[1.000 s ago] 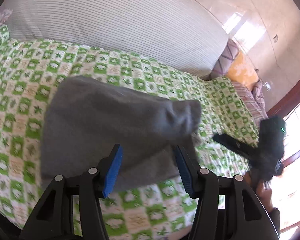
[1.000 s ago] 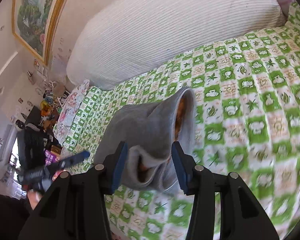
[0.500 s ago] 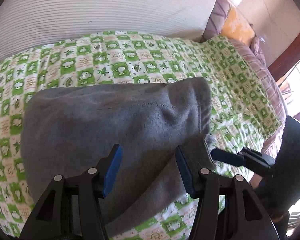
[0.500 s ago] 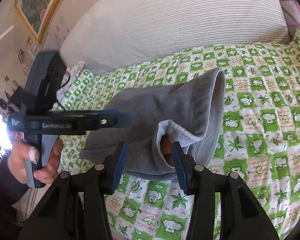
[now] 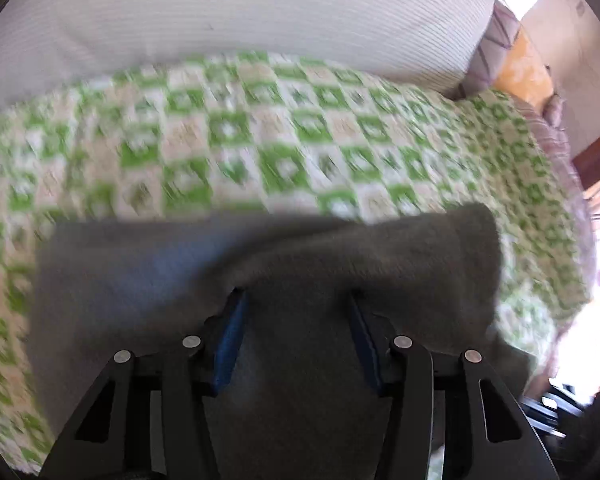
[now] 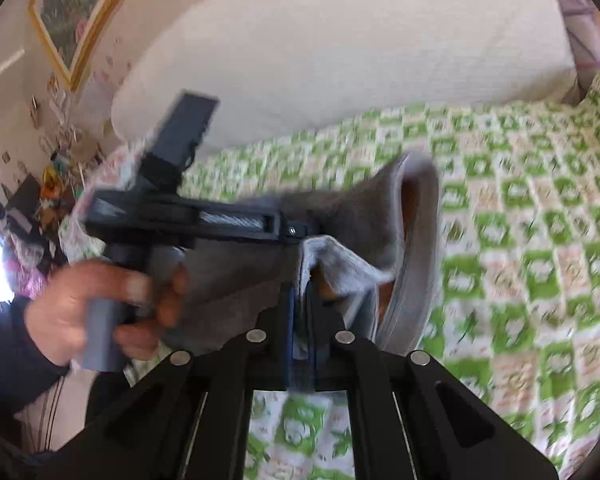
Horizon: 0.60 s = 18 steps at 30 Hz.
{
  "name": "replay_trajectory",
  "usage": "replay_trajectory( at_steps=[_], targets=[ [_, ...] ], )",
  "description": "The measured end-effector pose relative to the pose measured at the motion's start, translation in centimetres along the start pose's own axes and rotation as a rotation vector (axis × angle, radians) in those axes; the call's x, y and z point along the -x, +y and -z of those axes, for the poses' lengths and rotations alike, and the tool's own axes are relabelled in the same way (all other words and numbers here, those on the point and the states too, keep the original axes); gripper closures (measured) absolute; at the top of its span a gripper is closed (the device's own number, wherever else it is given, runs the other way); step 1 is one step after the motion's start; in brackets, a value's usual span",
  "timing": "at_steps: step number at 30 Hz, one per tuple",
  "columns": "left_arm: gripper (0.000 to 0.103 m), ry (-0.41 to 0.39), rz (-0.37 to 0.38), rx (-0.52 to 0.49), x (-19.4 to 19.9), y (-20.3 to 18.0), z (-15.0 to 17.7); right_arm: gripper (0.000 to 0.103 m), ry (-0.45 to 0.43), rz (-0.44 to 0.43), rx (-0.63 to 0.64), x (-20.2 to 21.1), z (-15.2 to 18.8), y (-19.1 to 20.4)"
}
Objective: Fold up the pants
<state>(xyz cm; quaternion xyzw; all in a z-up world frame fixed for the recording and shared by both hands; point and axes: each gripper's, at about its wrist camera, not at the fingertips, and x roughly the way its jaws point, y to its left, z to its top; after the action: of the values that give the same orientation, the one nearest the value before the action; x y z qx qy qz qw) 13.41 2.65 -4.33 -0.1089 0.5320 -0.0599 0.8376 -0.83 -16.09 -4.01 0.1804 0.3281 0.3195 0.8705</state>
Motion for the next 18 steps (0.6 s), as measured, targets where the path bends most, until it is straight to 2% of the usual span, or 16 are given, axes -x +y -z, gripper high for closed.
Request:
replay_trajectory(
  at_steps=[2, 7, 11, 13, 17, 18],
  targets=[
    [0.052, 0.016, 0.014, 0.014, -0.5, 0.5, 0.0, 0.097, 0.016, 0.03, -0.02, 0.4, 0.2, -0.4],
    [0.054, -0.012, 0.005, -0.036, -0.3, 0.0, 1.7, 0.097, 0.179, 0.094, -0.094, -1.7, 3.6, -2.4],
    [0.054, -0.02, 0.049, -0.051, 2.0, 0.1, 2.9, 0.094, 0.185, 0.078, -0.18, -1.2, 4.2, -3.1],
    [0.052, -0.046, 0.062, -0.059, 3.8, 0.7, 3.8, 0.087, 0.168, 0.1, -0.175, -0.2, 3.7, -2.7],
    [0.048, -0.094, 0.075, -0.021, 6.4, 2.9, 5.9, 0.051, 0.091, 0.137, -0.121, 2.0, 1.8, -1.4],
    [0.048, -0.098, 0.082, -0.007, 6.7, 3.5, 6.4, 0.048, 0.07, 0.145, -0.116, 2.4, 1.1, -1.2]
  ],
)
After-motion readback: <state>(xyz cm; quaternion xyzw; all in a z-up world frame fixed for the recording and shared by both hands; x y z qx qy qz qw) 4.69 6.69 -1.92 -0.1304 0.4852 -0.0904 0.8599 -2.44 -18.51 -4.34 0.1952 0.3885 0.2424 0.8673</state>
